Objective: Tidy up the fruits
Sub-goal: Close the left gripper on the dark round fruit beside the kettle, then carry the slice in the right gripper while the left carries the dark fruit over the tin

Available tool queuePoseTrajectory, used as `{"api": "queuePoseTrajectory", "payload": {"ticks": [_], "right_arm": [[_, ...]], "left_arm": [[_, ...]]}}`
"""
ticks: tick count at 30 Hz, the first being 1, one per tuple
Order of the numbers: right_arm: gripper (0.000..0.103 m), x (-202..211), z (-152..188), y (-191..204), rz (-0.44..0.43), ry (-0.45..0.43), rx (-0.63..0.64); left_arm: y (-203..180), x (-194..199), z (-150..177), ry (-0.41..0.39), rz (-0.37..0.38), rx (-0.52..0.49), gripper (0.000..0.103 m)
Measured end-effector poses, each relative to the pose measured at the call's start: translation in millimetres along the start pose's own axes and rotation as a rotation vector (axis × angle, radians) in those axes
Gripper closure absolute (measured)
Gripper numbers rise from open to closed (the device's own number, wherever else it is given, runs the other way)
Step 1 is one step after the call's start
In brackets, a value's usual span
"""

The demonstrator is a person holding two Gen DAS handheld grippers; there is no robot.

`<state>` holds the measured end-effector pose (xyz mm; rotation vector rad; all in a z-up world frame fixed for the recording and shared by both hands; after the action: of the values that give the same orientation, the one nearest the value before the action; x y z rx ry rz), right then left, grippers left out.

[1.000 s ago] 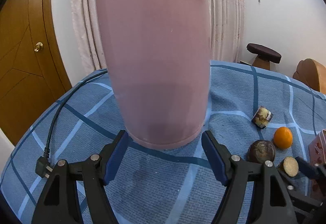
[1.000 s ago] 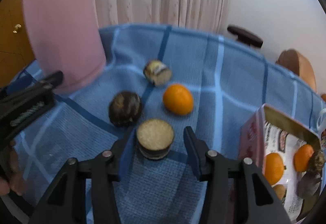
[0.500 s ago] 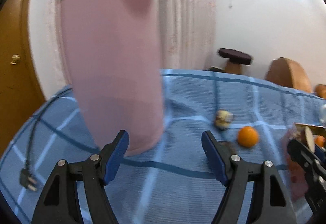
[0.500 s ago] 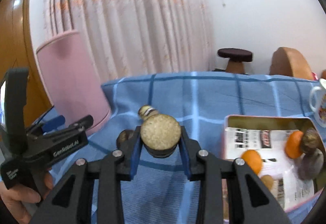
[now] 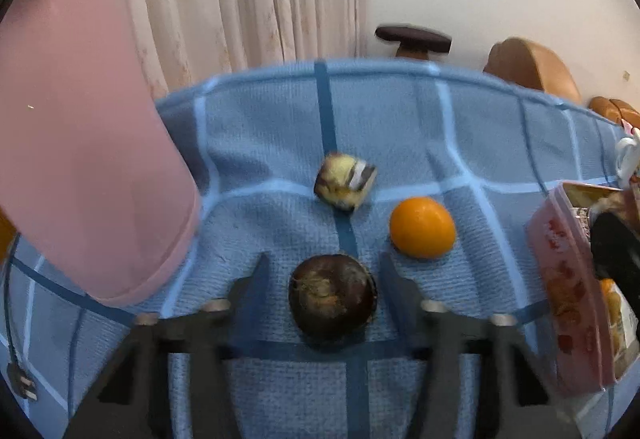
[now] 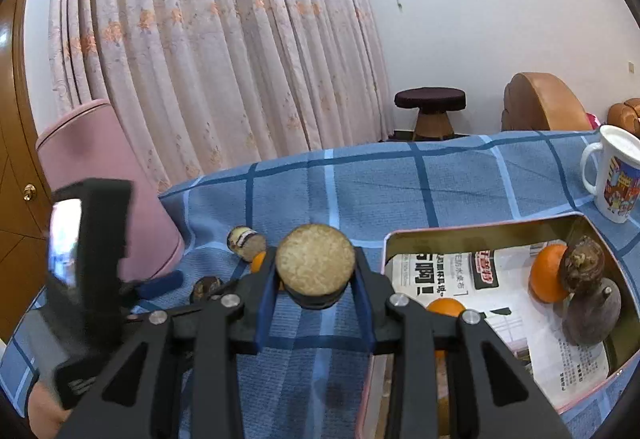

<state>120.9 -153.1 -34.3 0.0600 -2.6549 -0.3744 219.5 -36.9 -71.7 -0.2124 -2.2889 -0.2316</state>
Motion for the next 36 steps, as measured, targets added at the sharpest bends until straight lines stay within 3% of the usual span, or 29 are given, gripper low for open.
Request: {"api": "queuePoseTrajectory", "payload": {"ticks": [3, 8, 13, 18, 26, 36], "right_arm": [[0.066, -3.2, 0.6, -0.1, -0.001, 0.014, 0.000], [0.066, -4.6, 2.9, 5.1, -0.003, 0.009, 0.030], [0.066, -2.4, 4.7, 12.0, 0.010, -0.009, 0.069], [0.066, 0.1, 5.7, 16.1, 0.011, -0.024, 0.092], [0.066, 10.5, 10.2, 31.0, 0.018, -0.074, 0.171], [0.066, 18.6, 14.3, 30.3, 0.026, -0.080, 0.183]], "left_arm": [[9.6, -4.0, -1.5, 0.023, 0.045, 0.045, 0.058], [22.0, 5.7, -2.2, -0.010, 0.032, 0.091, 0.058], [38.7, 38.2, 2.0, -0.161, -0.060, 0.171, 0.058], [41.2, 60.8, 9.7, -0.251, -0.166, 0.164, 0.058], [43.2, 74.0, 24.2, -0.294, -0.219, 0.183, 0.058], [37.3, 77.4, 29.5, -0.326, -0.250, 0.178, 0.058]]}}
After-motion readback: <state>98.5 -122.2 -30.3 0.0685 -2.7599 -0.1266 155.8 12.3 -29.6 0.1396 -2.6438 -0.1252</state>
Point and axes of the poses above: each gripper's, at about its wrist camera, not at the fingertips, and x roughly against the way its jaws point, y to its left, z to its underside, the point moved 2 cm from there along -x, roughly the way its jaws point, and after that the axes turned 6 degrees about -z, right-handed, at the moved point
